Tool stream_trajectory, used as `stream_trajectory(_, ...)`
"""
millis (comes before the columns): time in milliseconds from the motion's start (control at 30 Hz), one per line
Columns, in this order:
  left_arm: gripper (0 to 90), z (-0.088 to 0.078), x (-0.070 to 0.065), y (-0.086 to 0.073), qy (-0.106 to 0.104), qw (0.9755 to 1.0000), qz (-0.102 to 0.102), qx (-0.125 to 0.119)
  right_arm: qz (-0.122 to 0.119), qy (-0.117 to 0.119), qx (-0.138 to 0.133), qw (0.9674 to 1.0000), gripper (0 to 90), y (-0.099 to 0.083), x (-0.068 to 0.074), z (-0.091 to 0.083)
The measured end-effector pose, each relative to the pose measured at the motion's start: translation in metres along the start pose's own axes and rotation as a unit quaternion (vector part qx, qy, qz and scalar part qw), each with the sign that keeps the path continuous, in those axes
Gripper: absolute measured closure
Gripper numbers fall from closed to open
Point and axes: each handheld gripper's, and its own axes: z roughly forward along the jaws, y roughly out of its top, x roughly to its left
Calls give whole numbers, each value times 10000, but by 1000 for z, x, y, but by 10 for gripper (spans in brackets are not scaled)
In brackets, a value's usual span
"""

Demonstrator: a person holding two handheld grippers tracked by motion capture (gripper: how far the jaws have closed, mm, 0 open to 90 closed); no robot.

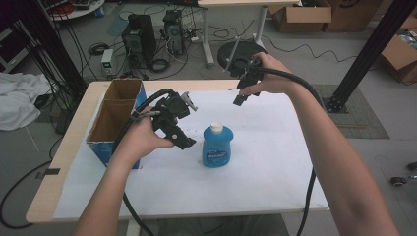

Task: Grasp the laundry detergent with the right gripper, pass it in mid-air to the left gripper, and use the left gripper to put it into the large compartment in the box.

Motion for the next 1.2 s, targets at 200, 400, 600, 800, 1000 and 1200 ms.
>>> stream_trajectory(200, 1, -1, 0, 0, 1, 10000, 16, -3, 18, 2, -17, 10000, 314, -2, 0, 0)
stream_trajectory(400, 1, -1, -1, 0, -8, 10000, 24, 5, 4, -8, -31, 10000, 314, -2, 0, -3)
stream_trajectory(600, 1, -2, -1, 1, -5, 10000, 21, 15, 14, -11, -147, 9999, 313, -4, 1, -6)
stream_trajectory(800, 1, -3, -2, 1, -16, 10000, 53, 32, -33, 17, -313, 9995, 310, -6, 3, -10)
stream_trajectory(1000, 1, -5, -2, 1, -29, 10000, 69, 42, -36, 174, -663, 9976, 294, -14, 5, -16)
stream_trajectory(1200, 1, -5, -2, 1, -35, 9999, 77, 56, 7, 293, -864, 9958, 275, -23, 5, -17)
